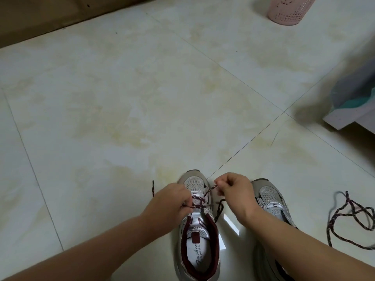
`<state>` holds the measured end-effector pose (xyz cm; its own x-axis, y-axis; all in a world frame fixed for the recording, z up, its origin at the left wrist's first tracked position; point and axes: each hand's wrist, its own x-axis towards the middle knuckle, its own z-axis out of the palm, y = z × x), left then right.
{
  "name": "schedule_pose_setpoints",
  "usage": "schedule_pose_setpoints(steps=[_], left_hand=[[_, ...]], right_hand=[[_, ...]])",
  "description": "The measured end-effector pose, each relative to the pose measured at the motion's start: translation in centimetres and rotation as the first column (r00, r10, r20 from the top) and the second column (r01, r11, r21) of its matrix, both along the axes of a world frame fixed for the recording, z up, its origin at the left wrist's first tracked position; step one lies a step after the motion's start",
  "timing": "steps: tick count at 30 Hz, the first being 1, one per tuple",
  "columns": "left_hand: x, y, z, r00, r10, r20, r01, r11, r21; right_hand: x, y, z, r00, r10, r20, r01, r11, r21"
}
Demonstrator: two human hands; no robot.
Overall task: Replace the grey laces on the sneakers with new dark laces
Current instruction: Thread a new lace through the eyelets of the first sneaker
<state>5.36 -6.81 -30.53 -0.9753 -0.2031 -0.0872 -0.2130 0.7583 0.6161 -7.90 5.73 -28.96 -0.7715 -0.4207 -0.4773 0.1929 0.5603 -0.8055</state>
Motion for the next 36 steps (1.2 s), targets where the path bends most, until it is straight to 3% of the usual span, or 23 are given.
schedule_pose_setpoints(steps=[3,5,8,10,16,19,22,23,25,28,30,32,35,36], left_hand=[[0.2,0.3,-0.2,0.998,-0.047,-0.033,0.046,0.999,-0.017],[0.1,0.4,-0.2,1.000,-0.019,-0.019,0.019,1.000,-0.013],[-0.3,0.7,-0.5,0.992,0.114,-0.062,-0.115,0.993,-0.021],[-0.4,1.0,-0.5,0.977,0.214,-0.021,-0.213,0.976,0.031],[-0.6,2.3,-0.9,0.932,0.316,0.179,-0.328,0.944,0.043],[-0.7,2.3,-1.1,0.913,0.338,0.226,-0.365,0.927,0.090],[-0.1,2.5,-1.4,0.895,0.355,0.270,-0.412,0.891,0.193],[0.1,2.6,-1.4,0.895,0.353,0.272,-0.410,0.891,0.194],[0.4,2.6,-1.6,0.898,0.353,0.264,-0.408,0.893,0.191],[0.3,2.6,-1.5,0.903,0.354,0.244,-0.402,0.896,0.187],[0.1,2.7,-1.4,0.906,0.353,0.233,-0.393,0.906,0.157],[-0.1,2.8,-1.2,0.909,0.355,0.219,-0.389,0.911,0.139],[0.0,2.8,-1.0,0.911,0.346,0.224,-0.381,0.915,0.136],[0.0,2.7,-1.0,0.910,0.342,0.234,-0.381,0.914,0.143]], right_hand=[[-1.4,-0.1,0.5,0.988,-0.095,-0.118,0.093,0.995,-0.022],[-2.0,-0.1,0.9,0.977,0.117,-0.175,-0.099,0.989,0.112],[-1.0,-0.1,0.8,0.832,0.546,-0.101,-0.486,0.804,0.341],[-0.1,-0.3,0.8,0.772,0.629,-0.089,-0.561,0.741,0.370],[1.7,-1.4,0.1,0.544,0.789,-0.284,-0.575,0.597,0.559],[1.4,-1.6,0.1,0.524,0.784,-0.333,-0.570,0.613,0.546],[-1.1,-2.5,1.0,0.371,0.740,-0.561,-0.498,0.668,0.552],[-1.9,-2.7,1.2,0.371,0.716,-0.591,-0.462,0.695,0.551],[-3.0,-2.7,1.8,0.505,0.694,-0.513,-0.439,0.718,0.540],[-2.8,-1.4,1.4,0.767,0.617,-0.177,-0.479,0.734,0.482],[-1.7,-0.8,1.1,0.801,0.599,0.007,-0.545,0.724,0.424],[-0.4,-0.4,0.5,0.804,0.588,0.084,-0.575,0.735,0.358],[-0.4,-0.6,0.2,0.844,0.531,0.077,-0.525,0.789,0.320],[-1.1,-0.8,0.4,0.854,0.521,0.011,-0.492,0.798,0.348]])
